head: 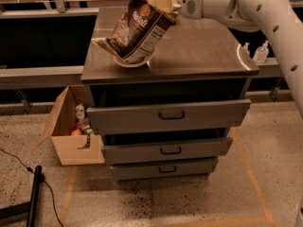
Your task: Place brown chip bag into paper bowl
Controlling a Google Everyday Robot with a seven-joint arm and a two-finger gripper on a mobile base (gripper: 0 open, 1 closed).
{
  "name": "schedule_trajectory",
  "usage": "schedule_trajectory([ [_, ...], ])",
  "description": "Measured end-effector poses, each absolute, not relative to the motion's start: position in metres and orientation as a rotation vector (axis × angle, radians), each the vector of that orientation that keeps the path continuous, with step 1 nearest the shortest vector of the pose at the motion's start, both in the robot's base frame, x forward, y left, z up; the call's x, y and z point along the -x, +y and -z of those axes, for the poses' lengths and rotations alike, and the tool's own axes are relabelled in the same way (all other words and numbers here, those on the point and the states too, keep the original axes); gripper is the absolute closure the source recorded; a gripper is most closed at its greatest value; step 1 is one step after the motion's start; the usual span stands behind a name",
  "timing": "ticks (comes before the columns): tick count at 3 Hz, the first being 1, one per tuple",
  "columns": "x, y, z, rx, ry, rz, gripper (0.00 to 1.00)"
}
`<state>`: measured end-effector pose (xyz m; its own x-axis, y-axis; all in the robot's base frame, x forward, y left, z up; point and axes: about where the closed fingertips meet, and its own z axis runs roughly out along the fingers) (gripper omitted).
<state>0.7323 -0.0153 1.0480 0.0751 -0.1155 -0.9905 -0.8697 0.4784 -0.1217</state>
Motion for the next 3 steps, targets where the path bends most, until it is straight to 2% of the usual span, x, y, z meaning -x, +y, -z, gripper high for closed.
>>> schedule_trajectory([
  [2,-0.735,-0.002,-1.009,0.957,1.463,-0.751,1.00],
  [3,-0.741,-0.003,-0.999,0.947,1.497,-0.739,0.82],
])
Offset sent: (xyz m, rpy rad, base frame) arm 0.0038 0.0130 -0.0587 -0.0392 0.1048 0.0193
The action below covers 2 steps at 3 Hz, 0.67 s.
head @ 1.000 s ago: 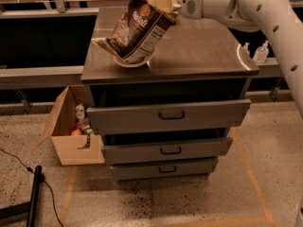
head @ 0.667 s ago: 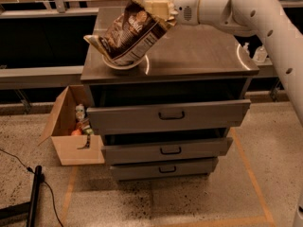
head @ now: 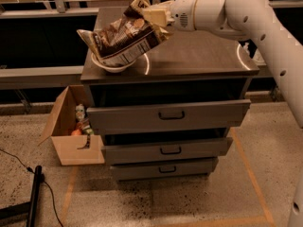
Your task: Place brown chip bag into paper bowl
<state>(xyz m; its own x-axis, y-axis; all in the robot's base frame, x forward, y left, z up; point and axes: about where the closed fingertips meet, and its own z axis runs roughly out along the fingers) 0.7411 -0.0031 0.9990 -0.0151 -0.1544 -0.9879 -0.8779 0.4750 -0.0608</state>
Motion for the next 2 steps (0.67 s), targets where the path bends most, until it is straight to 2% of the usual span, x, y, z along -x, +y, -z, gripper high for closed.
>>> schedule_trajectory([
  [2,-0.7534,-0.0106,-0.9973,0.926,1.514,-0.676,0.36],
])
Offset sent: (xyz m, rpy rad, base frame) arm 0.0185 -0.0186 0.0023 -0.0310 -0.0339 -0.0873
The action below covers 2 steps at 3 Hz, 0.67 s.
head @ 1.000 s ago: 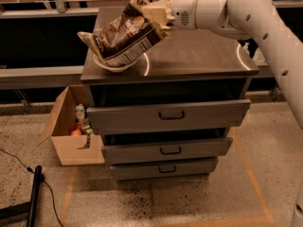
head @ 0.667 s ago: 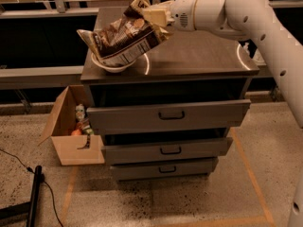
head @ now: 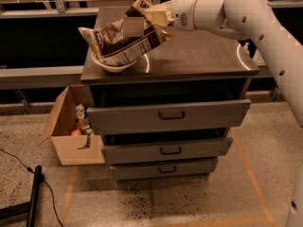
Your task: Place brown chip bag into paper bowl
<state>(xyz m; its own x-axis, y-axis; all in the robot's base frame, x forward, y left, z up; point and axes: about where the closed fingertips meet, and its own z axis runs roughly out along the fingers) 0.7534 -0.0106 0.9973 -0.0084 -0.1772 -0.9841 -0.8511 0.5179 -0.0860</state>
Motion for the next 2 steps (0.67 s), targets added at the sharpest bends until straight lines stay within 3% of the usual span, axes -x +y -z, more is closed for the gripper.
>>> schedule_trajectory([
  [1,-0.7570,-0.0125,-0.9991,0.922,1.511,-0.654,0.12],
  [2,-0.7590,-0.0139,-1.0017,0.922,1.507,-0.641,0.00],
])
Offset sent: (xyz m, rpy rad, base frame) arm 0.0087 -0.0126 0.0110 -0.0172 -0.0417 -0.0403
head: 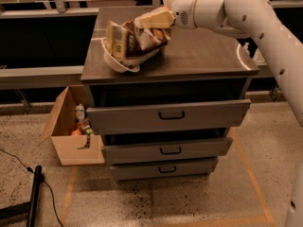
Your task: Place brown chip bag into paper bowl
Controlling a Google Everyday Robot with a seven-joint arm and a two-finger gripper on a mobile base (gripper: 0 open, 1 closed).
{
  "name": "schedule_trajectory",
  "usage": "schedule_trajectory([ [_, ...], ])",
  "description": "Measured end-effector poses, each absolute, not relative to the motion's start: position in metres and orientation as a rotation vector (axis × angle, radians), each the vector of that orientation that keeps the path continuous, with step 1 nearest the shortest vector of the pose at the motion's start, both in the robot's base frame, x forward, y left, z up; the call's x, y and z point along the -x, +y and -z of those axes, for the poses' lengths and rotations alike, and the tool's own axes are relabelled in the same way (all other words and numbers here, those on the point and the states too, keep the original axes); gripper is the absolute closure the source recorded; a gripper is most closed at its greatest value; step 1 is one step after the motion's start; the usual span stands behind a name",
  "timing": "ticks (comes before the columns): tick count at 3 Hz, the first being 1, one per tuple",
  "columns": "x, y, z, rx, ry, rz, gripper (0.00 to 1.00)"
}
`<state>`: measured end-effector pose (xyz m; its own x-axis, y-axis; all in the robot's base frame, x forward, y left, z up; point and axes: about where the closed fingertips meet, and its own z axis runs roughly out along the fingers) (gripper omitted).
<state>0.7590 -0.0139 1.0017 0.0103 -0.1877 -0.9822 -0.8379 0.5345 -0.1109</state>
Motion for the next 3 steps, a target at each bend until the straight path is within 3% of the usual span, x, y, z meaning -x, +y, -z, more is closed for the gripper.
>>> schedule_trajectory([
  [3,-0.768,-0.041,-1.005,0.921,1.522,-0.534,0.00],
])
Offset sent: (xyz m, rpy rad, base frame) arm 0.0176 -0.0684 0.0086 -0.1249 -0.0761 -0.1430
